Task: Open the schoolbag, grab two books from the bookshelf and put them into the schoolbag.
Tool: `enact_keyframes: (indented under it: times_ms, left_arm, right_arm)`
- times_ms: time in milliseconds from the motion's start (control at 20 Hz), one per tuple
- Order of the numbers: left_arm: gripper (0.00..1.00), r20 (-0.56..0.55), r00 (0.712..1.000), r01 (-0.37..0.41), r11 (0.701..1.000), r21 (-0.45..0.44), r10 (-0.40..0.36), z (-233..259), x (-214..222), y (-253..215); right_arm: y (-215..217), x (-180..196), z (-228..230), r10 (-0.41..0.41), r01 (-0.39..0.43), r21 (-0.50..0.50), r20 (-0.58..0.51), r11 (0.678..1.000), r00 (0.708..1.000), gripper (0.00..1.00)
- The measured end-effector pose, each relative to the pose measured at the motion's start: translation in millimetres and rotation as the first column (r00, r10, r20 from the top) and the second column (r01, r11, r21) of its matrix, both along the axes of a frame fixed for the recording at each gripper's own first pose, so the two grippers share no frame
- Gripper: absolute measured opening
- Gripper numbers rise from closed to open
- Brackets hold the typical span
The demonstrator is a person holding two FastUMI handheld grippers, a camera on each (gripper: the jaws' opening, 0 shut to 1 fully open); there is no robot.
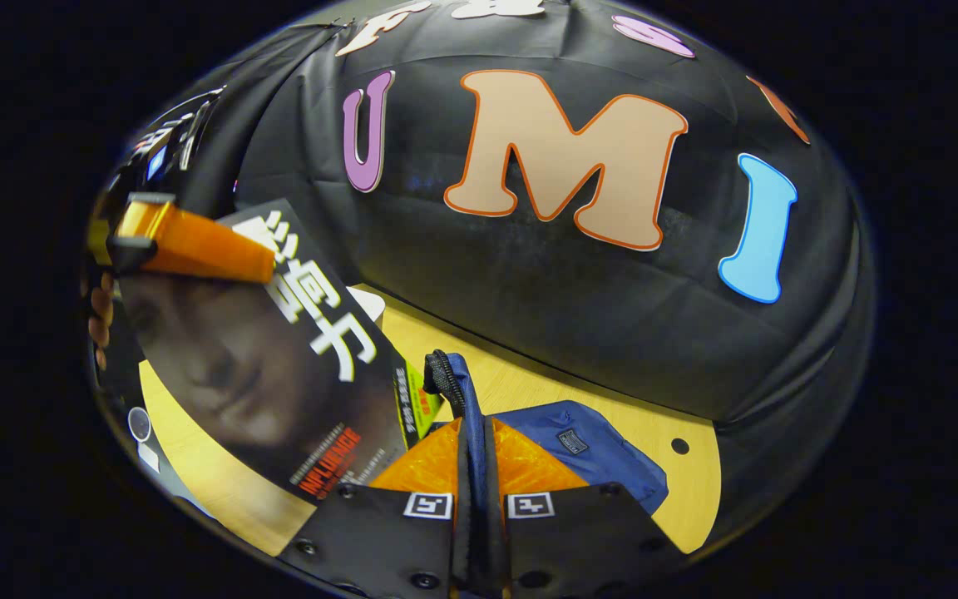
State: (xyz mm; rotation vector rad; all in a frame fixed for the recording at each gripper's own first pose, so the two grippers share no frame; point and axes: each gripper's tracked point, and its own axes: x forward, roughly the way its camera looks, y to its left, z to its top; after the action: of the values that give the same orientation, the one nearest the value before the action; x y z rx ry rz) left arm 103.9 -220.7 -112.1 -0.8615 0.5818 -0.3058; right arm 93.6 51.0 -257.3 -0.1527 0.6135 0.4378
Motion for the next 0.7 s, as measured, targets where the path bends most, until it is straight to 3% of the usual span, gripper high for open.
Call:
enact_keyframes:
  times_ms: [150, 700]
  left_arm:
    - [0.37, -0.038, 0.999, -0.01, 0.999, -0.035, 0.009, -21.8, -4.6, -22.5]
    - [0.38, -0.101, 0.991, -0.095, 0.995, -0.038, 0.091, -81.6, -15.3, -65.9]
  right_arm:
    - [-4.1, 3.0, 2.5, 0.001, -0.001, 0.004, 0.003, 1.0, 1.0, 0.1]
    - [-7.7, 5.8, 4.5, 0.013, -0.013, 0.046, -0.009, 0.999, 1.0, 0.1]
